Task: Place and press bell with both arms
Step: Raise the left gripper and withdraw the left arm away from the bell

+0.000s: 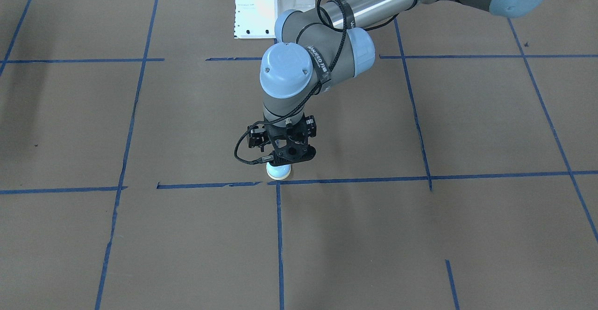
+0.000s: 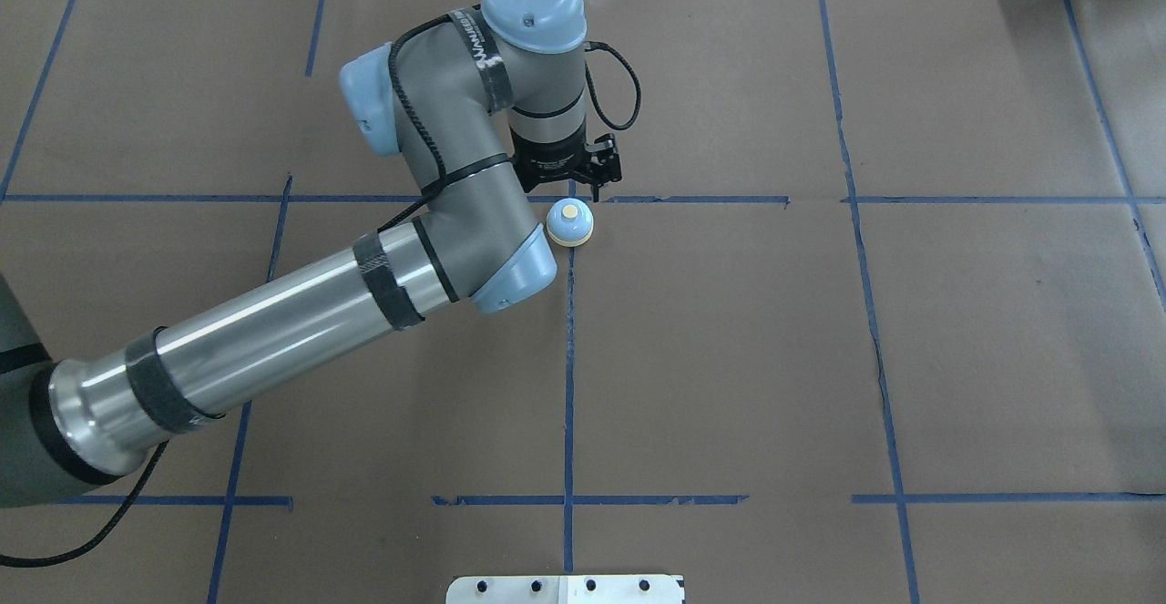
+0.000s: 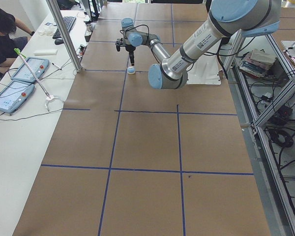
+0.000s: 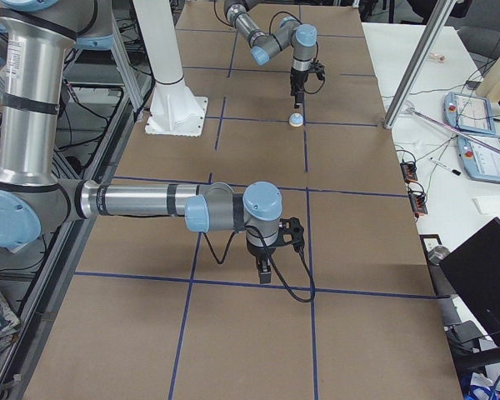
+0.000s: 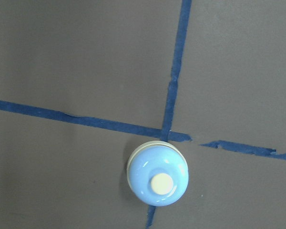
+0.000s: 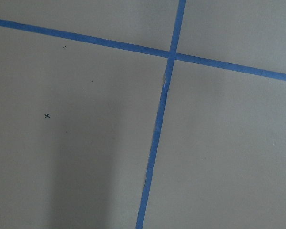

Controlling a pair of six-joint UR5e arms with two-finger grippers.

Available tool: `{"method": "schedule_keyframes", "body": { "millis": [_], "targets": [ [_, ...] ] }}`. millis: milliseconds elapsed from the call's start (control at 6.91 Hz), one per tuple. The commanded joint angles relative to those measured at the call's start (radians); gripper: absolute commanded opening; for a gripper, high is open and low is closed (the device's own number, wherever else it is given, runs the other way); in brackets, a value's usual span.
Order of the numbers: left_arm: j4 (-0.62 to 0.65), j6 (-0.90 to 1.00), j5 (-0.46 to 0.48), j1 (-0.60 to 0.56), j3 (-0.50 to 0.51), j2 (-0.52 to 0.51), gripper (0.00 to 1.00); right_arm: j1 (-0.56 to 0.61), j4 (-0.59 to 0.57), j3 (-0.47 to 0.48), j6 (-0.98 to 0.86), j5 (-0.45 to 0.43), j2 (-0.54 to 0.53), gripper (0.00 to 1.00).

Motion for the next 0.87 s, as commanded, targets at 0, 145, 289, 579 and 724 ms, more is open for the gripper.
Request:
{"method": "schedule_keyframes", "body": {
  "millis": [0,145,289,579,724],
  "targets": [
    [0.11,0.138,0.0,-0.044,-0.356,0.261,1.0,-0.019,0.003,0.003,0.008,-0.005,0.004,1.0],
    [0.112,0.186,-0.002,-0.07,-0.473,0.364,1.0,-0.022,0.001,0.003,0.011,-0.005,0.022,1.0],
    [0.112,0.268,-0.002,-0.104,-0.561,0.447,1.0,-0.028,0.0,0.003,0.014,0.001,0.039,1.0],
    [0.116,0.504,-0.026,-0.204,-0.655,0.609,1.0,-0.042,0.0,0.006,0.02,0.01,0.068,1.0],
    [0.112,0.613,-0.049,-0.272,-0.691,0.7,1.0,-0.062,-0.004,0.006,0.024,0.016,0.106,1.0]
  ]
}}
